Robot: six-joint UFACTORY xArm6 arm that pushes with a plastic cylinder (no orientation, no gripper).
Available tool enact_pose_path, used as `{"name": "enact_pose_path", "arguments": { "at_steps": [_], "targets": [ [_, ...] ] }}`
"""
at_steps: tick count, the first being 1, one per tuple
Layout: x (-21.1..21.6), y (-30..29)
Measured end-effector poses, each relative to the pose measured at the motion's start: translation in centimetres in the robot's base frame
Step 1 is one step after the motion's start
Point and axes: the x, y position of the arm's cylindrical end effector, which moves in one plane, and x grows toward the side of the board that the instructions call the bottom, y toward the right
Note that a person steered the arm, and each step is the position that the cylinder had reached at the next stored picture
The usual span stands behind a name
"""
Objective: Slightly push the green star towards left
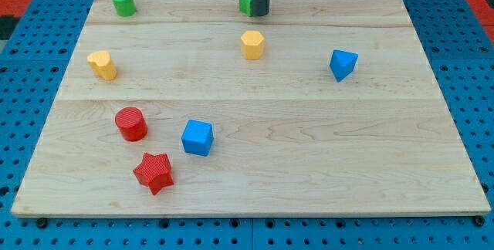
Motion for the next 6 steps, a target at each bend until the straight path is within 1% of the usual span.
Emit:
{"name": "enact_pose_path", "arguments": {
  "at_steps": [1, 2, 3, 4, 6],
  "targets": [
    [-1.9, 1.6],
    [-4.0, 5.6],
    [-4.0, 3.9],
    [-4.0, -0.2],
    [-4.4, -0.1]
  ]
}}
